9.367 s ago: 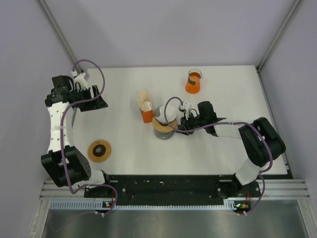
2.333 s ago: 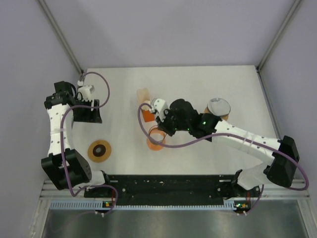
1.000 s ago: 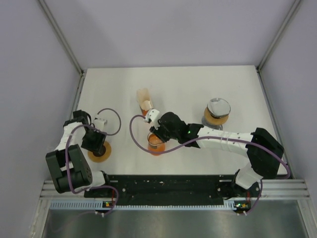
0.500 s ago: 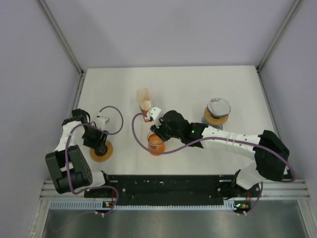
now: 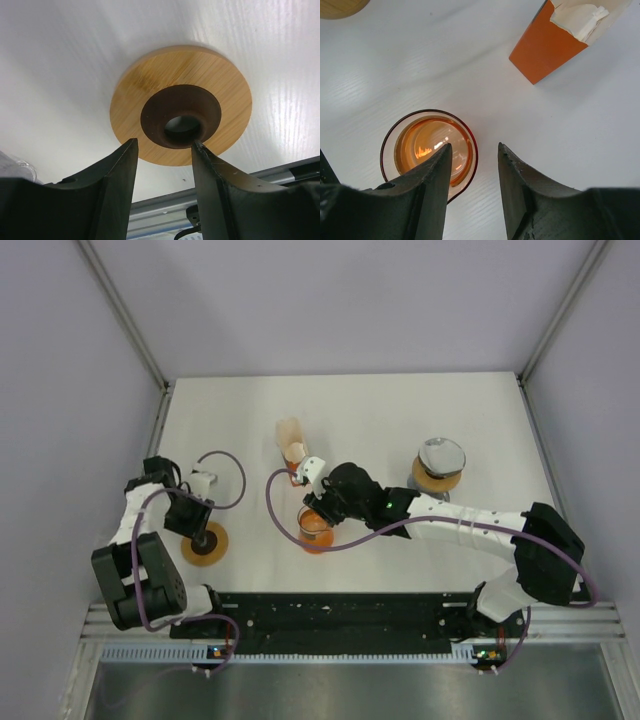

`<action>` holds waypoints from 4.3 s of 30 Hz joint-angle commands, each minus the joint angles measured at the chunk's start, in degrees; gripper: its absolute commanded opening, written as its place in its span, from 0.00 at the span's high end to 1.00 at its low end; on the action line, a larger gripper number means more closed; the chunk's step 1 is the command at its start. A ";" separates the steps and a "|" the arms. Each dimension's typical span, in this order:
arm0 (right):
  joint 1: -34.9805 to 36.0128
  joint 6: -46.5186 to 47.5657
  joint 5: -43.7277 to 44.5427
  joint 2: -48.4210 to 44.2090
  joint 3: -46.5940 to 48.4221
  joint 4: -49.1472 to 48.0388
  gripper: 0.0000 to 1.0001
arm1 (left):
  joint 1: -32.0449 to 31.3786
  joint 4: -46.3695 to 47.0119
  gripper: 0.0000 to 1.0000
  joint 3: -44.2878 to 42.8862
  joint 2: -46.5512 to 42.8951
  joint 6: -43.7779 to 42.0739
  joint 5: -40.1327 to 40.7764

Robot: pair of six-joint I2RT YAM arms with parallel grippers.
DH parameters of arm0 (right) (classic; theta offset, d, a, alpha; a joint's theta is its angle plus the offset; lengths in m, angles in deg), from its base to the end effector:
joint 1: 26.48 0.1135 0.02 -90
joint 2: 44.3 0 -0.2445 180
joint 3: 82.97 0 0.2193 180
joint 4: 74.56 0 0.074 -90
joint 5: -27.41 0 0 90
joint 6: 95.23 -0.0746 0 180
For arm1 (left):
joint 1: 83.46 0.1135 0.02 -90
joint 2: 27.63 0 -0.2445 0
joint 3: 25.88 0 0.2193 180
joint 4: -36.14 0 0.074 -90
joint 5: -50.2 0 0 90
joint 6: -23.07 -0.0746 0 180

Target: Place the coffee filter in the dripper

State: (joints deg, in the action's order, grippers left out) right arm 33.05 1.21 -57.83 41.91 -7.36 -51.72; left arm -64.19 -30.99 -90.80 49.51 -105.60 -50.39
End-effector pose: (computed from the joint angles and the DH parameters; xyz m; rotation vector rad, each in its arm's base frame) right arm 0.1794 0.2926 0.2354 -1.1489 1.8599 0.4442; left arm 0.2001 0.0554 0.1607 0.5112 2.8428 -0.1038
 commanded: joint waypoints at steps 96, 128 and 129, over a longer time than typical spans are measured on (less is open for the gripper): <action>-5.82 -1.70 -13.73 -7.20 17.62 -7.16 1.00 | -10.22 -7.03 0.35 -36.30 -9.82 24.61 -54.12; -1.43 -0.64 -0.71 28.74 59.10 64.05 1.00 | -8.90 -0.44 0.28 -31.03 -10.08 33.14 -15.69; -1.52 -0.38 -0.97 29.09 59.28 64.49 1.00 | -8.90 -0.26 0.28 -31.03 -10.00 33.14 -15.78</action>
State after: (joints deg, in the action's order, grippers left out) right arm 31.08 -0.12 -59.56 70.15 47.67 9.02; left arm -73.42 -33.72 -121.72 40.73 -72.60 -66.09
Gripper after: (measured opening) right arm 0.355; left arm 0.720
